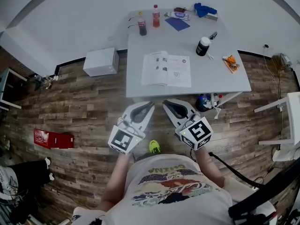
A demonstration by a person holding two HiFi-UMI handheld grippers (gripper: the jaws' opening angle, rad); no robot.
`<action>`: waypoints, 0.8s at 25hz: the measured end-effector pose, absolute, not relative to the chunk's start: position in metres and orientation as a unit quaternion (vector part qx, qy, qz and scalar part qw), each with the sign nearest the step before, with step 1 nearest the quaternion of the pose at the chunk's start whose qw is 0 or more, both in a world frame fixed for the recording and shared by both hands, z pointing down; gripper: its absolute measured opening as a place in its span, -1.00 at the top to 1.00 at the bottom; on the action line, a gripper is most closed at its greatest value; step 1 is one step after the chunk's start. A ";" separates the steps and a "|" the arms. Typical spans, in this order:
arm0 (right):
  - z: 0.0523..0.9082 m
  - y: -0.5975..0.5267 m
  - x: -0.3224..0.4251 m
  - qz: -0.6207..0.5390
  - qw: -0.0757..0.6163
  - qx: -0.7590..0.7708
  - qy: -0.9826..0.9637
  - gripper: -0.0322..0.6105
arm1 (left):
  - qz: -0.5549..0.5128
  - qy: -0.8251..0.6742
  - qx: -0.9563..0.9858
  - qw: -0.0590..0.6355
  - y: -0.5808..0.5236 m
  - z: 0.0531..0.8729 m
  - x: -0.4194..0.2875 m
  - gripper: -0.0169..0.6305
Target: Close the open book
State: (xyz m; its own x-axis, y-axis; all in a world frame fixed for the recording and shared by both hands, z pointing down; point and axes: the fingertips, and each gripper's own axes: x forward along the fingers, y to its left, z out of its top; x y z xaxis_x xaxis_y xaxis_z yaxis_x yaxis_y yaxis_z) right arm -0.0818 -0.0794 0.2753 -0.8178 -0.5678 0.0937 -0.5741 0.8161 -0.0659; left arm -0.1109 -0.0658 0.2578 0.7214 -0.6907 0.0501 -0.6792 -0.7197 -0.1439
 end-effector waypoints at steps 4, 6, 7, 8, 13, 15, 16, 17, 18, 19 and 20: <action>0.279 -0.093 -0.101 0.044 0.036 0.300 -0.952 0.81 | -0.053 0.360 -0.929 0.065 -0.083 0.260 -0.125 0.94; 0.280 -0.099 -0.107 0.044 0.036 0.300 -0.952 0.81 | -0.052 0.355 -0.931 0.062 -0.090 0.264 -0.130 0.94; 0.281 -0.101 -0.110 0.044 0.035 0.301 -0.952 0.81 | -0.053 0.353 -0.932 0.058 -0.093 0.266 -0.132 0.94; 0.281 -0.104 -0.112 0.045 0.035 0.302 -0.952 0.81 | -0.055 0.351 -0.933 0.053 -0.096 0.270 -0.134 0.94; 0.288 -0.110 -0.116 0.055 0.042 0.294 -0.953 0.81 | -0.054 0.342 -0.937 0.035 -0.103 0.280 -0.134 0.94; 0.290 -0.114 -0.115 0.051 0.045 0.291 -0.954 0.81 | -0.057 0.346 -0.936 0.023 -0.108 0.288 -0.134 0.94; 0.292 -0.118 -0.114 0.050 0.045 0.290 -0.955 0.81 | -0.060 0.347 -0.936 0.021 -0.111 0.291 -0.133 0.94; 0.294 -0.121 -0.113 0.051 0.046 0.288 -0.955 0.81 | -0.062 0.348 -0.935 0.024 -0.115 0.293 -0.132 0.94; 0.296 -0.123 -0.112 0.054 0.048 0.286 -0.956 0.81 | -0.063 0.349 -0.935 0.026 -0.117 0.295 -0.131 0.94; 0.298 -0.125 -0.112 0.057 0.049 0.282 -0.957 0.81 | -0.066 0.351 -0.934 0.027 -0.119 0.296 -0.129 0.94; 0.300 -0.128 -0.112 0.058 0.050 0.276 -0.958 0.81 | -0.068 0.352 -0.933 0.029 -0.122 0.296 -0.128 0.94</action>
